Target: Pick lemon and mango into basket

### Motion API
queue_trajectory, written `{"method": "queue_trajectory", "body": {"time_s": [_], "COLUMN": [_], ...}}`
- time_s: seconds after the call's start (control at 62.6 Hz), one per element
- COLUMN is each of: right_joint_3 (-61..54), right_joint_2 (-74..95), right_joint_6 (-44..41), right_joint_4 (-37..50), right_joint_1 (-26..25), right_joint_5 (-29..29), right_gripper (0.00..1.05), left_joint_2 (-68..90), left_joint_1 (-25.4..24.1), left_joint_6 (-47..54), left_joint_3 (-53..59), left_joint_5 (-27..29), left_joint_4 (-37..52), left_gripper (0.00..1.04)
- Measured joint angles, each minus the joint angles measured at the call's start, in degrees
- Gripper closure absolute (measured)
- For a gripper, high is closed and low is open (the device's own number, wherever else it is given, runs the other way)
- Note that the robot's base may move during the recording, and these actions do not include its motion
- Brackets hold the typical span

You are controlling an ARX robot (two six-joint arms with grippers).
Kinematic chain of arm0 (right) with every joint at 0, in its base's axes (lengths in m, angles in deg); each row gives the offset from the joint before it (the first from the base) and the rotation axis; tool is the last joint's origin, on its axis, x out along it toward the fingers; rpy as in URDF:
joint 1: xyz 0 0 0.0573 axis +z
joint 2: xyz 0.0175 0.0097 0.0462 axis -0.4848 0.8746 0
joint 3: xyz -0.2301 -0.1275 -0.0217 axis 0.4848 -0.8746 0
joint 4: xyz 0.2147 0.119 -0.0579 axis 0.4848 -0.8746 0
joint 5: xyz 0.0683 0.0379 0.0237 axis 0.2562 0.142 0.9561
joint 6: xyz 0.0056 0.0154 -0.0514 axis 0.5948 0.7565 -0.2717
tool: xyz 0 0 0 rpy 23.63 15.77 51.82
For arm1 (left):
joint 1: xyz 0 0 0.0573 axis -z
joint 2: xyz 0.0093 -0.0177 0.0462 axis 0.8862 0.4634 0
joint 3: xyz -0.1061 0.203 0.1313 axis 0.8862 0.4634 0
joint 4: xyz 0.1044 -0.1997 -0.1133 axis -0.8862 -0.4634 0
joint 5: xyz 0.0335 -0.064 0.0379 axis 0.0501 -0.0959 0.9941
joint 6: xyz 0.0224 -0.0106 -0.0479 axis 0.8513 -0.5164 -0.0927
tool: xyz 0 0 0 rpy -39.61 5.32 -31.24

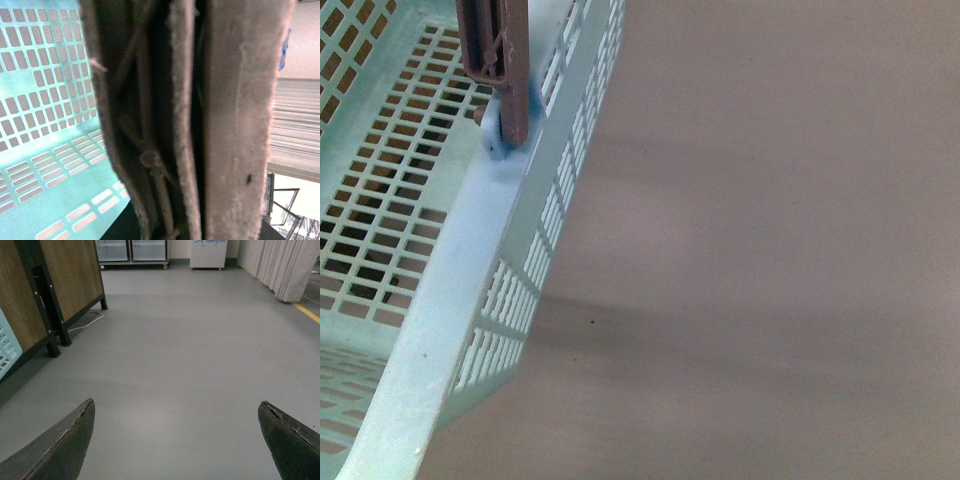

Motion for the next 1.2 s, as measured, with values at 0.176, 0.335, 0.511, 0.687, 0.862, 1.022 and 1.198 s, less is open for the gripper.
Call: {"method": "queue_trajectory", "body": {"time_s": [0.176, 0.335, 0.511, 0.687, 0.862, 1.022, 1.198], "right_joint_3": [0.0, 0.0, 0.0, 0.0, 0.0, 0.0, 0.0], "right_joint_2": [0.0, 0.0, 0.0, 0.0, 0.0, 0.0, 0.0], "right_joint_6": [0.0, 0.0, 0.0, 0.0, 0.0, 0.0, 0.0], "right_joint_4": [0.0, 0.0, 0.0, 0.0, 0.0, 0.0, 0.0], "right_joint_1": [0.0, 0.0, 0.0, 0.0, 0.0, 0.0, 0.0], "right_joint_5": [0.0, 0.0, -0.1, -0.1, -0.1, -0.1, -0.1], "right_gripper": [0.09, 0.09, 0.09, 0.09, 0.09, 0.09, 0.09], "left_joint_2": [0.0, 0.0, 0.0, 0.0, 0.0, 0.0, 0.0], "left_joint_1": [0.0, 0.0, 0.0, 0.0, 0.0, 0.0, 0.0], "left_joint_6": [0.0, 0.0, 0.1, 0.1, 0.1, 0.1, 0.1], "left_joint_3": [0.0, 0.0, 0.0, 0.0, 0.0, -0.1, -0.2], "left_joint_5": [0.0, 0.0, 0.0, 0.0, 0.0, 0.0, 0.0], "left_joint_4": [0.0, -0.2, -0.2, -0.2, -0.2, -0.2, -0.2], "left_gripper": [0.88, 0.88, 0.88, 0.88, 0.88, 0.88, 0.88]}}
